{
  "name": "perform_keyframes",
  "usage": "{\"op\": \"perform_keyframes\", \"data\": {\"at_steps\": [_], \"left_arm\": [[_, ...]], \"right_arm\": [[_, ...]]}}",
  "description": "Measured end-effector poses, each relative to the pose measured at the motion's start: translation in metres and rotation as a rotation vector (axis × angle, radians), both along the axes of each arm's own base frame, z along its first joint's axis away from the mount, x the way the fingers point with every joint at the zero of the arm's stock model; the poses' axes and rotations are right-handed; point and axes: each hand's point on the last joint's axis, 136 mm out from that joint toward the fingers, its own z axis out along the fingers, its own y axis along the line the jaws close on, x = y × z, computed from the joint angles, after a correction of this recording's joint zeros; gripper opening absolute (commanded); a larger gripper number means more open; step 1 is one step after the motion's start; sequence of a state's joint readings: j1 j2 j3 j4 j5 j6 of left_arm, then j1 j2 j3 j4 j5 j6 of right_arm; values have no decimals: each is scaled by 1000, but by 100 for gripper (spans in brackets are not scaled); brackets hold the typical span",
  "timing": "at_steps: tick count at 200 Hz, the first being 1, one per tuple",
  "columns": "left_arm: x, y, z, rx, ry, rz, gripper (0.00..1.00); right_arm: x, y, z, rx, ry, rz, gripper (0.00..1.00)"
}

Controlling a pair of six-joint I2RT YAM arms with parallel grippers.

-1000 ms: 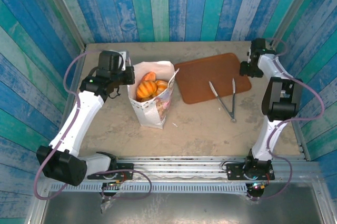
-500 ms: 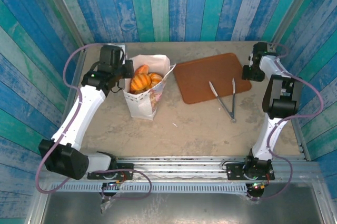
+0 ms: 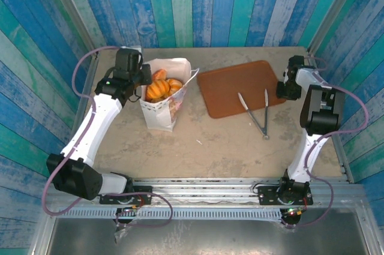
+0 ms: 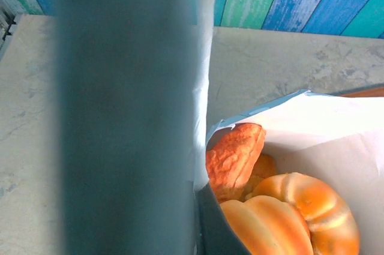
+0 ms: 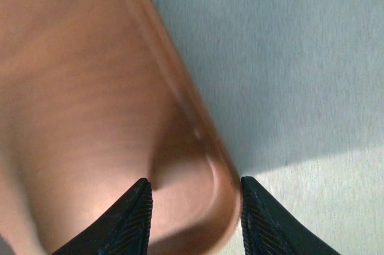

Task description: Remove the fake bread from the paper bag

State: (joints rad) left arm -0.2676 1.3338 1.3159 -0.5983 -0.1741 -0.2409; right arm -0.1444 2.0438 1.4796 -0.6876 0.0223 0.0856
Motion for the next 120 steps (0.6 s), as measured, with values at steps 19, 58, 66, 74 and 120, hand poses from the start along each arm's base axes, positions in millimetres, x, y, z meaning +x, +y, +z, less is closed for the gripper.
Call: {"op": "perform_keyframes", "data": {"at_steps": [19, 58, 66, 74, 120], "left_arm": [[3, 2, -1, 4, -4, 14, 0], [7, 5, -1, -2, -10, 31, 0], [8, 5, -1, -6, -11, 33, 0], [8, 5, 0, -10, -13, 34, 0], [9, 4, 2, -20, -22, 32, 0]], "right_arm": [[-12, 6, 11, 2, -12, 3, 42], [-26, 41, 43, 5, -75, 40, 41], [-28, 50, 46, 5, -81, 54, 43], [-29, 58, 48, 4, -84, 65, 46], [-27, 66, 34, -7, -49, 63, 63]]}}
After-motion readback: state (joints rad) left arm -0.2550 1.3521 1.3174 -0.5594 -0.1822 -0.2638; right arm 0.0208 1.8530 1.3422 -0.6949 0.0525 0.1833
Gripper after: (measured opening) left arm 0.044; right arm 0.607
